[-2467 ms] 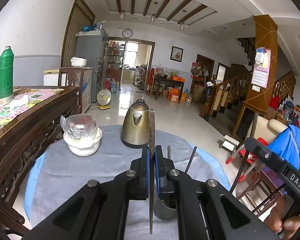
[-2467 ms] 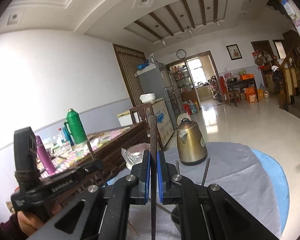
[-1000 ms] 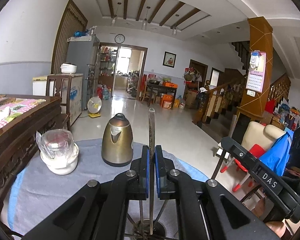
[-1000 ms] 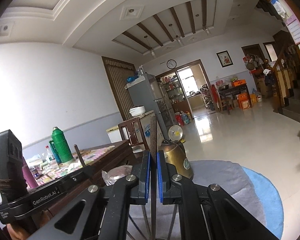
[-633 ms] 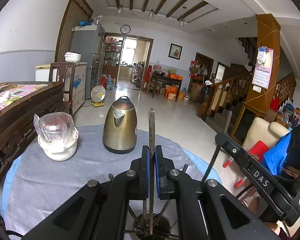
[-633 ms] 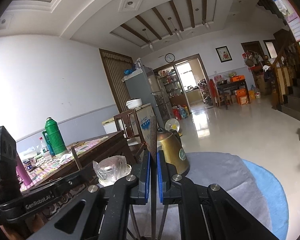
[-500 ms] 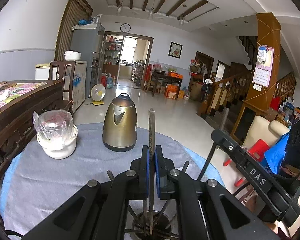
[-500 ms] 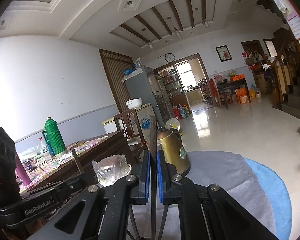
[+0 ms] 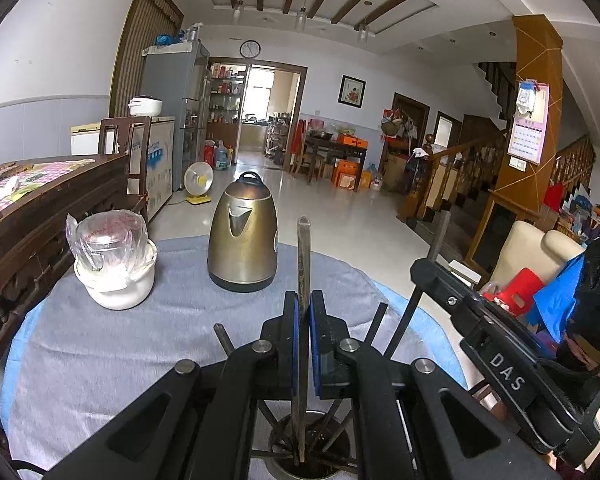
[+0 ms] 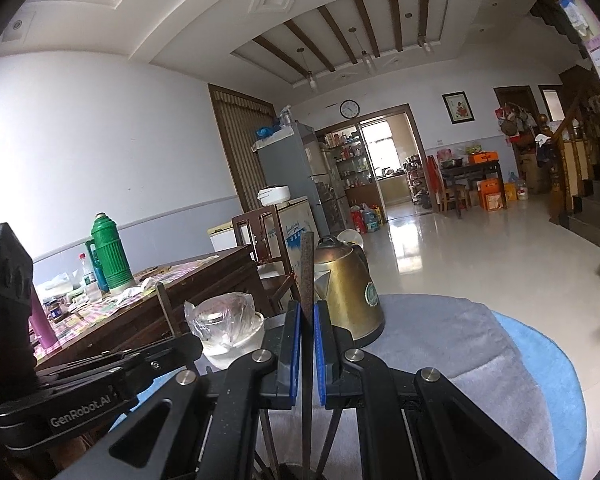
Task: Organize utensils
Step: 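Open both grippers to release the chopsticks into the cup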
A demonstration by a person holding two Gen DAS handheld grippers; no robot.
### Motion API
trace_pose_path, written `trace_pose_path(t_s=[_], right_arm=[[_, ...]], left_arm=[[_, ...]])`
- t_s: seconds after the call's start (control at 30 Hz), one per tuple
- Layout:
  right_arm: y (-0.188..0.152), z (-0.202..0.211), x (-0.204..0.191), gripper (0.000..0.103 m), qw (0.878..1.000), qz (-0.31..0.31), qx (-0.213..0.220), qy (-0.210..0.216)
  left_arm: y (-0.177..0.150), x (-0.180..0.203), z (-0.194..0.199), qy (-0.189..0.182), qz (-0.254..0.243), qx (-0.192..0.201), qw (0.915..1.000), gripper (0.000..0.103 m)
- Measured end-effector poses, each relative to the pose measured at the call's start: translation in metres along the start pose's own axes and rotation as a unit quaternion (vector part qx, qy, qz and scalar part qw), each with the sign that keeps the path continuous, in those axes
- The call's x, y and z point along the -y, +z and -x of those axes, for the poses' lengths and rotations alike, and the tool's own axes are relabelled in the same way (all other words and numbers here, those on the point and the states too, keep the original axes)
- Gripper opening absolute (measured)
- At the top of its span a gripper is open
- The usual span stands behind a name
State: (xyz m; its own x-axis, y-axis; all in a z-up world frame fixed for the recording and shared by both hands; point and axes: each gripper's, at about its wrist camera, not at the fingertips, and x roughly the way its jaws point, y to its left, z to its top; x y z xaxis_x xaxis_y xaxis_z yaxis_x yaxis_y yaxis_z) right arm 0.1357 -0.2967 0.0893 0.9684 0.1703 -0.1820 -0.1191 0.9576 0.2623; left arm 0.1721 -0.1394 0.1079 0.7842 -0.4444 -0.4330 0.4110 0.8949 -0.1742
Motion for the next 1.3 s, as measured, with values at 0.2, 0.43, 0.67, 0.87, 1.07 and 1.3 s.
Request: trace_pose_path(t_s=[0.2, 0.43, 0.67, 0.87, 1.07, 1.3], right_arm=[[-0.006, 0.003, -0.007, 0.007, 0.999, 0.03, -0.005, -0.012], [-0.016, 0.006, -0.005, 0.007, 1.0, 0.023, -0.019, -0.004], [-0.018, 0.011, -0.003, 0.008, 0.999, 0.011, -0.04, 0.017], [-0.02, 0.016, 0.006, 0.01, 0.996, -0.028, -0.078, 0.032], [-0.024, 0.033, 0.007, 0.036, 0.994, -0.05, -0.088, 0.034], [-0.014, 0.083, 0.003, 0.05, 0.997, -0.061, -0.045, 0.0]], left_arm=[[-0.004, 0.0, -0.001, 0.002, -0.002, -0.002, 1.0, 0.005], [-0.011, 0.002, -0.006, 0.005, -0.008, -0.018, 0.9998, 0.005], [-0.015, 0.004, -0.002, 0.01, -0.015, -0.031, 0.9994, 0.009], [-0.017, 0.004, 0.018, 0.03, -0.037, -0.02, 0.9987, 0.052], [-0.024, 0.003, 0.038, 0.047, -0.057, -0.028, 0.9969, 0.069], [-0.037, -0.002, 0.063, 0.079, -0.069, -0.055, 0.993, 0.076]])
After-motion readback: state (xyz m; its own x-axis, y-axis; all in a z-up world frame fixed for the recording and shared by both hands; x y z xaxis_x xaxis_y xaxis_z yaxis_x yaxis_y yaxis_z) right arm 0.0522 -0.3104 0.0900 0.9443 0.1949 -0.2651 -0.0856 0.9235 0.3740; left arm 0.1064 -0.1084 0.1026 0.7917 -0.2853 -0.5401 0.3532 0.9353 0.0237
